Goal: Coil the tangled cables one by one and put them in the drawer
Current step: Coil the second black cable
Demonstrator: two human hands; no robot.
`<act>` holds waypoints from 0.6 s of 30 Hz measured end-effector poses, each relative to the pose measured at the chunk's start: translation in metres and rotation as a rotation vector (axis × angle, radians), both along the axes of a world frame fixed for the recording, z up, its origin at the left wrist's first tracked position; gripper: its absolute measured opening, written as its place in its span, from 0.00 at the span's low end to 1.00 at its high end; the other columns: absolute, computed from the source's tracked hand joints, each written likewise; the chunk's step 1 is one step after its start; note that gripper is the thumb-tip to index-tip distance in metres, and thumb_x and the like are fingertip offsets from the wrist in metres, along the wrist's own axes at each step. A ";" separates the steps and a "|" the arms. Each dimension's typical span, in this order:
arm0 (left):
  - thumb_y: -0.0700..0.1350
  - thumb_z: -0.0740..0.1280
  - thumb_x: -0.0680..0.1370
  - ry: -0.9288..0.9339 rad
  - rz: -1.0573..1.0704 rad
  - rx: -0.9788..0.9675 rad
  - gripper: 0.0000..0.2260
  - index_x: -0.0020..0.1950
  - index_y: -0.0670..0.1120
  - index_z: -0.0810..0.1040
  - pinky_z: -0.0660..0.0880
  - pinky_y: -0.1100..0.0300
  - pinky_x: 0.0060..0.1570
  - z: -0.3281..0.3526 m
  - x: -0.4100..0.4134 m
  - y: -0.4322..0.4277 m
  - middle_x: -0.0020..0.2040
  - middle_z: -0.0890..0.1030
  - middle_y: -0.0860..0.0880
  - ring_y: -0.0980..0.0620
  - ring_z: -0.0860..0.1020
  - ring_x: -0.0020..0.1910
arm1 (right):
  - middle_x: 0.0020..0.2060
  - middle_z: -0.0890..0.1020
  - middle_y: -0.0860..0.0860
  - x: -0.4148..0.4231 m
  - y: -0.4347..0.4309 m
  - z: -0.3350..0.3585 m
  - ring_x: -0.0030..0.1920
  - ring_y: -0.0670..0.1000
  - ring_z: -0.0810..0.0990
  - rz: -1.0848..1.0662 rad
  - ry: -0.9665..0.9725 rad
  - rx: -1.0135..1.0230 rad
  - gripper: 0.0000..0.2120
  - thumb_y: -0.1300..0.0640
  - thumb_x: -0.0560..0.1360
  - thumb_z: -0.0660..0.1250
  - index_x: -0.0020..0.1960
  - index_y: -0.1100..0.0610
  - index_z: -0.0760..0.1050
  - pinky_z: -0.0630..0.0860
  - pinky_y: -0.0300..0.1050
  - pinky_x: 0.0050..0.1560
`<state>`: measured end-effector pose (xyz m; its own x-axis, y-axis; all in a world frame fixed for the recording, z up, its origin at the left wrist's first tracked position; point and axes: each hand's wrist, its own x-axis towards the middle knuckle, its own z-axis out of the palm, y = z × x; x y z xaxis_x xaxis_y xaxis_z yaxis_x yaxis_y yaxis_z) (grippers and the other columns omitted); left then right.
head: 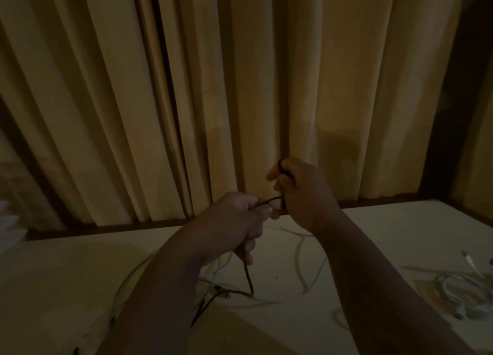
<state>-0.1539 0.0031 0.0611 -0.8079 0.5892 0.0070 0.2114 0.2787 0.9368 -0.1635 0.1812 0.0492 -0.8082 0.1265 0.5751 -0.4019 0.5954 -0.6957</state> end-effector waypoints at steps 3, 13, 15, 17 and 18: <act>0.46 0.62 0.84 0.032 0.114 0.074 0.11 0.57 0.40 0.79 0.81 0.51 0.33 0.007 -0.002 -0.013 0.27 0.74 0.54 0.51 0.73 0.24 | 0.40 0.79 0.45 -0.001 0.004 -0.001 0.40 0.45 0.78 -0.001 -0.143 0.209 0.13 0.63 0.82 0.59 0.42 0.50 0.73 0.71 0.38 0.39; 0.52 0.58 0.84 0.676 0.450 -0.059 0.15 0.42 0.57 0.80 0.69 0.57 0.37 0.006 -0.021 -0.024 0.39 0.81 0.45 0.53 0.76 0.37 | 0.29 0.73 0.41 0.000 -0.005 0.000 0.35 0.47 0.71 0.334 -0.336 0.162 0.12 0.48 0.76 0.55 0.35 0.49 0.70 0.72 0.50 0.44; 0.51 0.57 0.85 0.729 0.473 -0.023 0.14 0.42 0.58 0.78 0.68 0.58 0.34 0.006 -0.022 -0.025 0.38 0.80 0.45 0.53 0.75 0.35 | 0.25 0.69 0.45 0.000 -0.008 0.002 0.28 0.47 0.64 0.429 -0.388 -0.026 0.25 0.41 0.83 0.51 0.32 0.52 0.69 0.64 0.45 0.35; 0.51 0.57 0.85 0.757 0.492 0.019 0.14 0.42 0.59 0.76 0.70 0.57 0.35 0.004 -0.022 -0.025 0.39 0.81 0.45 0.52 0.76 0.37 | 0.26 0.64 0.49 0.003 -0.009 0.007 0.27 0.48 0.59 0.508 -0.448 -0.257 0.30 0.36 0.83 0.47 0.32 0.53 0.68 0.58 0.43 0.30; 0.51 0.56 0.85 0.764 0.503 0.023 0.14 0.43 0.59 0.76 0.72 0.57 0.38 0.002 -0.023 -0.024 0.40 0.81 0.45 0.53 0.76 0.38 | 0.26 0.62 0.49 0.005 -0.010 0.009 0.27 0.48 0.57 0.553 -0.472 -0.352 0.30 0.35 0.82 0.46 0.32 0.53 0.67 0.55 0.42 0.29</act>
